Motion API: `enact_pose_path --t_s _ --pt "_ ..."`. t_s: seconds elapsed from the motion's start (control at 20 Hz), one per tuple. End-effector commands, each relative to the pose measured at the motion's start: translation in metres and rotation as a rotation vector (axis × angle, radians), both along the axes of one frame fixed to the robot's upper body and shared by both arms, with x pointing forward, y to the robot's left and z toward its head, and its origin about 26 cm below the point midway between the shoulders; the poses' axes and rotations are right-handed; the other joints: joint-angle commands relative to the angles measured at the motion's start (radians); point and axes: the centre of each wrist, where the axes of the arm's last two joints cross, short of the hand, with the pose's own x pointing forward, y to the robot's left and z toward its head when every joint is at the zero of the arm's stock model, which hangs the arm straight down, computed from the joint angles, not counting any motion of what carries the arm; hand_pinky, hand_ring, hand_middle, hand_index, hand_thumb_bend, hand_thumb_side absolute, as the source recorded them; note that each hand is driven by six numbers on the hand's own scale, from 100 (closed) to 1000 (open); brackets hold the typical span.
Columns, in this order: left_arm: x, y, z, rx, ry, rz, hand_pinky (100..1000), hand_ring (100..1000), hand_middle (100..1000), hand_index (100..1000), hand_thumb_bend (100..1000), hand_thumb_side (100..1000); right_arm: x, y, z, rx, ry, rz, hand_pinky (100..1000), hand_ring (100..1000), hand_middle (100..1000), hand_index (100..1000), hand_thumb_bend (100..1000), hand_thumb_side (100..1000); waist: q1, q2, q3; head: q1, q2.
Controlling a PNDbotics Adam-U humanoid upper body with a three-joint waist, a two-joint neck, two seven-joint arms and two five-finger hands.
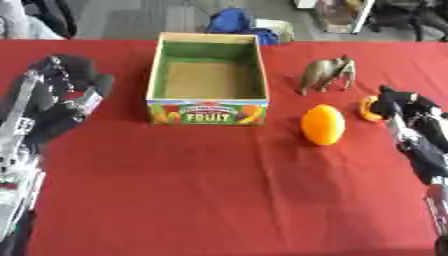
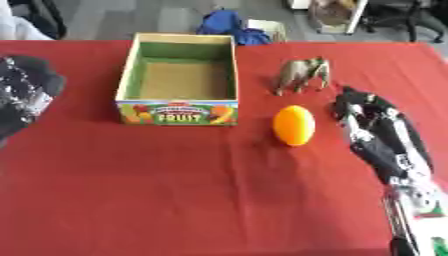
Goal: Pick up objects on the table and place them in the box.
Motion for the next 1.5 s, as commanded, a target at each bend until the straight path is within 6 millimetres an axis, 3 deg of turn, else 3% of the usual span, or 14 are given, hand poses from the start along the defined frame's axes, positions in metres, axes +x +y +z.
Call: enact_pose_path --t_s 0.05,0.5,0.8,1.15,1.2,1.25,1.5 --pt "-0.001 0.002 0.011 0.004 -0.039 -0.001 624 625 552 667 537 369 0.000 -0.001 0.009 -0.009 -0.028 0.000 829 1000 583 687 100 335 0.002 -0.016 0.001 -0.002 -0.001" --pt "-0.001 0.002 0.012 0.004 -0.039 0.000 623 625 552 667 538 369 0.000 -0.002 0.009 -0.011 -0.029 -0.001 830 1000 583 689 100 335 0.002 -0.016 0.001 -0.002 -0.002" --pt "-0.001 0.002 0.011 0.006 -0.038 -0.002 623 625 552 667 538 369 0.003 -0.009 0.016 -0.070 -0.045 0.002 837 1000 595 748 100 313 0.001 -0.018 0.003 -0.004 0.000" --pt "-0.001 0.002 0.010 0.013 -0.030 -0.005 623 625 552 667 539 369 0.019 -0.038 0.051 -0.268 -0.161 0.019 868 1000 640 817 100 203 -0.005 -0.024 0.005 -0.005 0.005" --pt "-0.001 0.002 0.010 0.014 -0.029 -0.005 623 625 552 667 538 369 0.021 -0.042 0.056 -0.295 -0.177 0.018 869 1000 648 822 100 222 -0.005 -0.024 0.005 -0.005 0.006" --pt "-0.001 0.002 0.010 0.015 -0.028 -0.006 623 625 552 667 538 369 0.025 -0.047 0.063 -0.335 -0.199 0.020 870 1000 660 826 100 173 -0.006 -0.025 0.005 -0.005 0.007" --pt "-0.001 0.001 0.009 0.020 -0.023 -0.014 623 625 552 667 538 369 0.047 -0.068 0.088 -0.522 -0.264 0.035 885 1000 676 834 100 121 -0.008 -0.030 0.005 -0.006 0.008"
